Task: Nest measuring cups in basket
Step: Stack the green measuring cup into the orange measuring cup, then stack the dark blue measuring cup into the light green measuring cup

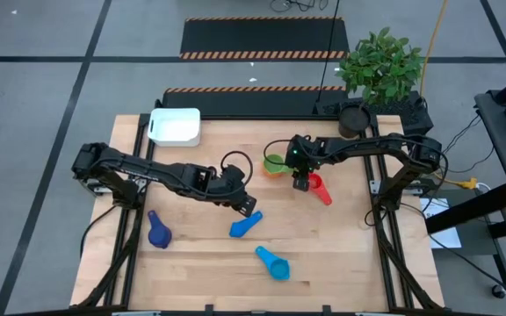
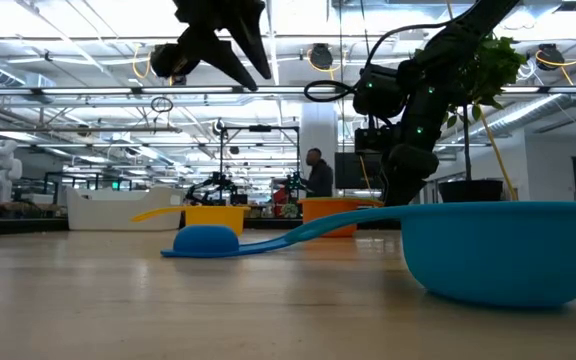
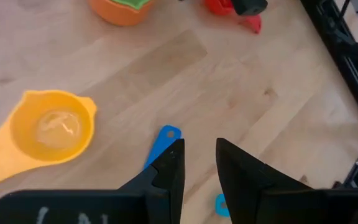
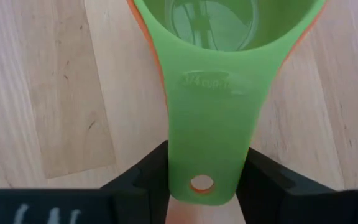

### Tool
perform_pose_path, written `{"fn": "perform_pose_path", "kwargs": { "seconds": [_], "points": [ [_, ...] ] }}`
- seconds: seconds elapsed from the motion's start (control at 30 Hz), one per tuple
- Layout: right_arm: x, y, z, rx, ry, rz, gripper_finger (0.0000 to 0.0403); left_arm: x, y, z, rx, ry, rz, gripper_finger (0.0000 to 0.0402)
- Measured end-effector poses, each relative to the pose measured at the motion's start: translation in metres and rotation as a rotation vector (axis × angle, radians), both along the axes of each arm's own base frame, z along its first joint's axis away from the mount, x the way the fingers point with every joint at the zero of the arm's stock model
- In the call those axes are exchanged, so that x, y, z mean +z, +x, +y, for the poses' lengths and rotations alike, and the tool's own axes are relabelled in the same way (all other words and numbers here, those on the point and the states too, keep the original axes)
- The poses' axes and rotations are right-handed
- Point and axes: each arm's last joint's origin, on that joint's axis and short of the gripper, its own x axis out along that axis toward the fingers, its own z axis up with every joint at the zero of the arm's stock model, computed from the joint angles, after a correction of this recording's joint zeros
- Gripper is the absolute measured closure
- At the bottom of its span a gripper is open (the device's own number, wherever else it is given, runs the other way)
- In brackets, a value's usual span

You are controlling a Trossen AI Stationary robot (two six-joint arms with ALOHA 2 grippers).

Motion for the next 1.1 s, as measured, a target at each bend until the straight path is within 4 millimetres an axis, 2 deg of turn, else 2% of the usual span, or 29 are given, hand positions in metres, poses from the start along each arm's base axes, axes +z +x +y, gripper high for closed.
{"fn": "perform_pose_path", "kwargs": {
  "seconds": [0.2, 0.33, 0.57, 0.77, 0.97, 1.1],
  "points": [
    [0.000, 0.000, 0.000, 0.000, 0.000, -0.001, 0.0273, -0.001, 0.002, 0.000, 0.002, -0.006, -0.022, 0.0309],
    [0.000, 0.000, 0.000, -0.018, 0.008, -0.002, 0.0266, -0.001, 0.001, 0.000, -0.007, 0.002, -0.018, 0.0309],
    [0.000, 0.000, 0.000, -0.091, 0.039, -0.007, 0.0195, -0.004, -0.002, 0.005, 0.043, -0.040, 0.036, 0.0309],
    [0.009, -0.003, 0.006, -0.146, 0.063, -0.015, 0.0130, -0.010, -0.010, 0.014, -0.044, -0.069, 0.163, 0.0309],
    [0.024, -0.011, 0.018, -0.298, 0.141, -0.016, 0.0105, -0.016, -0.021, 0.024, -0.187, -0.075, 0.314, 0.0308],
    [0.033, -0.014, 0.032, -0.397, 0.203, -0.015, 0.0104, -0.018, -0.028, 0.027, -0.250, -0.089, 0.386, 0.0280]
  ]
}}
